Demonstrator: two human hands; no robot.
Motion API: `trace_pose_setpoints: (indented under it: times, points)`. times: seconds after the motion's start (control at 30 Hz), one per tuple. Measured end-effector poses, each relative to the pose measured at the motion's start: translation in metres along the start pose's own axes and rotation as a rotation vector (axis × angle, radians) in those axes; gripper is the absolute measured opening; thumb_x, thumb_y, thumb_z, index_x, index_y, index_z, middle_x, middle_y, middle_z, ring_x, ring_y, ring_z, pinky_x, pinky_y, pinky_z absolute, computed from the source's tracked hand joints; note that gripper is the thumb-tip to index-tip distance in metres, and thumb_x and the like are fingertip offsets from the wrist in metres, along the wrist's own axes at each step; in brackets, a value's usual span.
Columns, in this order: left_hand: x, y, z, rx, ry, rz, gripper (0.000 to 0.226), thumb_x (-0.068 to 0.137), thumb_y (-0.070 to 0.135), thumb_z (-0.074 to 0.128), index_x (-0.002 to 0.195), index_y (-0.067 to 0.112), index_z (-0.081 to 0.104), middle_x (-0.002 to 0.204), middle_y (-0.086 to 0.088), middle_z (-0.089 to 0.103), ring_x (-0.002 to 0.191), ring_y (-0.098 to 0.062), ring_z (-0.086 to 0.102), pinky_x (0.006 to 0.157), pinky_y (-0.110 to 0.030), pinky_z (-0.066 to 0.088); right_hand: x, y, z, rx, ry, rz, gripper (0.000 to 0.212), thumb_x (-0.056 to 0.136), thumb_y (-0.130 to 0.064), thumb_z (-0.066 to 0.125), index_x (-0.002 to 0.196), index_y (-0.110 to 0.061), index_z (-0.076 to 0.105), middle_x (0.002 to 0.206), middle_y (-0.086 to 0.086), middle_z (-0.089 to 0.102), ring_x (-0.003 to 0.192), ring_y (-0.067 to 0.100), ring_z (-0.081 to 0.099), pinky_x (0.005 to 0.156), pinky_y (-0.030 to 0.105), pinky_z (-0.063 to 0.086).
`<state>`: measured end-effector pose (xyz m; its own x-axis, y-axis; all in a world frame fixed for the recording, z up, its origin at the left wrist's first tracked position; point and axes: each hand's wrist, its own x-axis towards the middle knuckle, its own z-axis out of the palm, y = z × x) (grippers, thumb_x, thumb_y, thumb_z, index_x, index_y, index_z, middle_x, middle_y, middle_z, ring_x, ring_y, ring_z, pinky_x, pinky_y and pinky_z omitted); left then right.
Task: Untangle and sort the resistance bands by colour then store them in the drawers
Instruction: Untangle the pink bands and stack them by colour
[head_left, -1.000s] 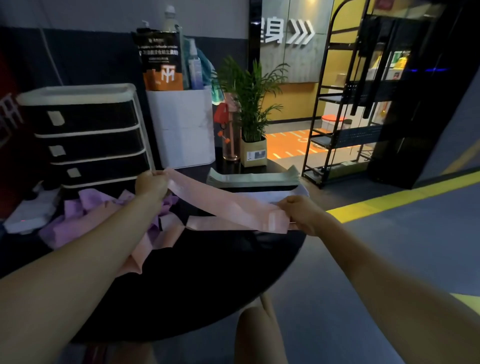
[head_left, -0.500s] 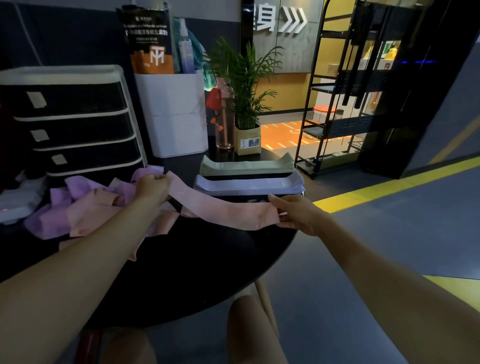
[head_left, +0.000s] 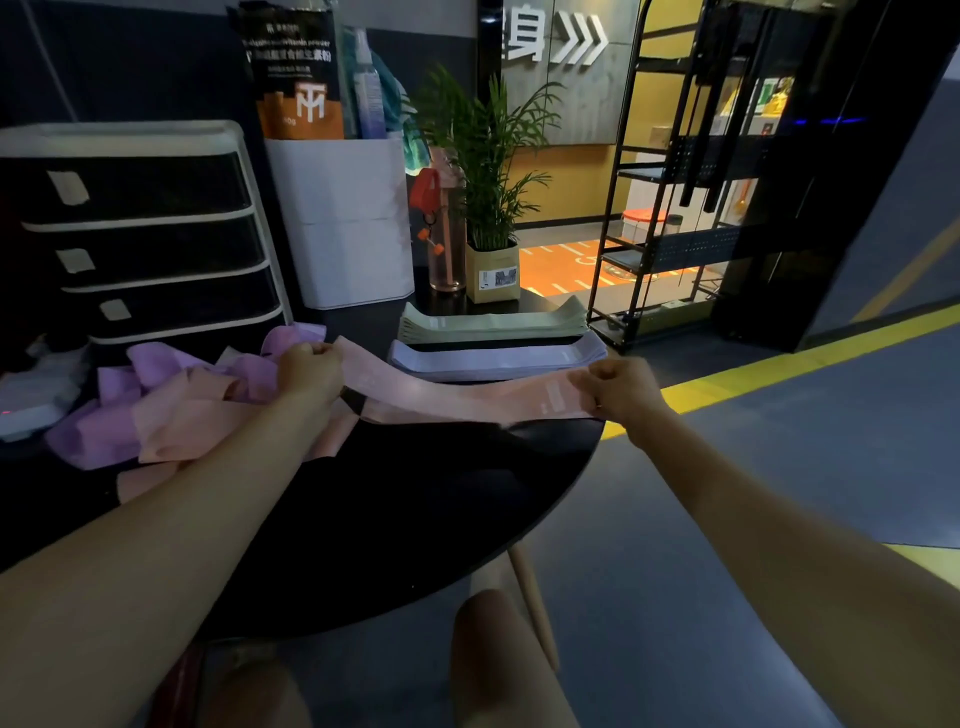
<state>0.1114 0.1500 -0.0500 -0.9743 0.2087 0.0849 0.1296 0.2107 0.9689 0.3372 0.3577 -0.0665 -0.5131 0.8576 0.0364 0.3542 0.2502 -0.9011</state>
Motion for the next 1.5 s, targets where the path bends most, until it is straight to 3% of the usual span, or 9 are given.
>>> trace_pose_setpoints:
  times: [0.1, 0.3, 0.57, 0.83, 0.9, 1.0, 1.1, 1.23, 1.5]
  points:
    - [-0.003, 0.001, 0.001, 0.078, 0.022, -0.01, 0.024, 0.089, 0.011, 0.048, 0.109, 0.006, 0.061, 0.113, -0.016, 0.059, 0.106, -0.035, 0.056, 0.094, -0.046, 0.048, 0.003, -0.001, -0.011, 0.034, 0.092, 0.025, 0.024, 0.088, -0.021, 0.064, 0.069, -0.007, 0.066, 0.068, 0.009, 0.059, 0.071, 0.026, 0.056, 0.078, 0.043, 0.053]
    - [-0.005, -0.002, 0.017, 0.42, -0.004, -0.042, 0.035, 0.097, 0.021, 0.046, 0.119, -0.004, 0.057, 0.126, -0.023, 0.056, 0.117, -0.037, 0.051, 0.093, -0.035, 0.04, 0.01, 0.007, -0.006, -0.225, 0.254, -0.028, 0.028, 0.087, -0.024, 0.064, 0.071, -0.003, 0.072, 0.076, 0.016, 0.069, 0.075, 0.029, 0.064, 0.073, 0.039, 0.051]
    - [0.01, -0.017, 0.028, 0.655, -0.082, 0.108, 0.029, 0.095, 0.029, 0.05, 0.102, 0.004, 0.062, 0.112, -0.019, 0.062, 0.106, -0.036, 0.056, 0.086, -0.04, 0.044, 0.023, 0.017, 0.001, -0.332, 0.267, -0.009, 0.023, 0.088, -0.02, 0.061, 0.078, 0.001, 0.063, 0.074, 0.013, 0.058, 0.075, 0.029, 0.054, 0.062, 0.029, 0.034]
    - [0.009, -0.038, 0.032, 0.797, -0.108, 0.135, 0.028, 0.094, 0.028, 0.051, 0.091, 0.002, 0.062, 0.105, -0.021, 0.062, 0.1, -0.037, 0.055, 0.079, -0.039, 0.044, 0.027, 0.03, 0.012, -0.402, 0.275, -0.015, 0.024, 0.087, -0.019, 0.058, 0.067, -0.005, 0.057, 0.07, 0.011, 0.054, 0.071, 0.031, 0.052, 0.059, 0.028, 0.033]
    - [0.009, -0.041, 0.031, 0.774, -0.109, 0.153, 0.024, 0.093, 0.025, 0.053, 0.089, 0.003, 0.062, 0.105, -0.02, 0.062, 0.098, -0.036, 0.056, 0.079, -0.038, 0.044, 0.028, 0.031, 0.012, -0.446, 0.284, -0.029, 0.019, 0.085, -0.021, 0.06, 0.077, -0.004, 0.063, 0.08, 0.013, 0.059, 0.08, 0.032, 0.055, 0.062, 0.031, 0.04]
    - [0.009, -0.044, 0.029, 0.708, -0.099, 0.185, 0.021, 0.091, 0.026, 0.058, 0.086, 0.006, 0.06, 0.108, -0.015, 0.063, 0.095, -0.03, 0.056, 0.077, -0.034, 0.042, 0.025, 0.024, 0.016, -0.625, 0.309, -0.137, 0.027, 0.086, -0.025, 0.061, 0.107, -0.007, 0.061, 0.112, 0.014, 0.055, 0.108, 0.033, 0.047, 0.084, 0.039, 0.04]
    - [0.006, -0.048, 0.026, 0.643, -0.067, 0.225, 0.018, 0.09, 0.027, 0.058, 0.088, 0.009, 0.059, 0.105, -0.016, 0.061, 0.088, -0.026, 0.056, 0.075, -0.034, 0.044, 0.015, 0.007, 0.035, -0.647, 0.245, -0.344, 0.035, 0.088, -0.03, 0.06, 0.117, -0.012, 0.058, 0.121, 0.011, 0.051, 0.118, 0.03, 0.04, 0.093, 0.037, 0.031]
    - [-0.008, -0.058, 0.02, 0.653, -0.084, 0.374, 0.024, 0.094, 0.021, 0.05, 0.113, 0.009, 0.059, 0.118, -0.014, 0.054, 0.109, -0.031, 0.05, 0.092, -0.041, 0.041, -0.002, -0.007, 0.074, -0.577, -0.007, -0.579, 0.04, 0.087, -0.037, 0.061, 0.12, -0.015, 0.059, 0.118, 0.005, 0.053, 0.112, 0.024, 0.044, 0.09, 0.035, 0.034]
    - [-0.02, -0.065, 0.015, 0.546, -0.122, 0.448, 0.031, 0.098, 0.017, 0.042, 0.124, 0.01, 0.057, 0.126, -0.008, 0.056, 0.116, -0.023, 0.049, 0.096, -0.034, 0.038, -0.01, 0.001, 0.096, -0.639, -0.142, -0.611, 0.06, 0.088, -0.054, 0.051, 0.139, -0.023, 0.041, 0.139, -0.001, 0.043, 0.13, 0.021, 0.034, 0.107, 0.035, 0.025]
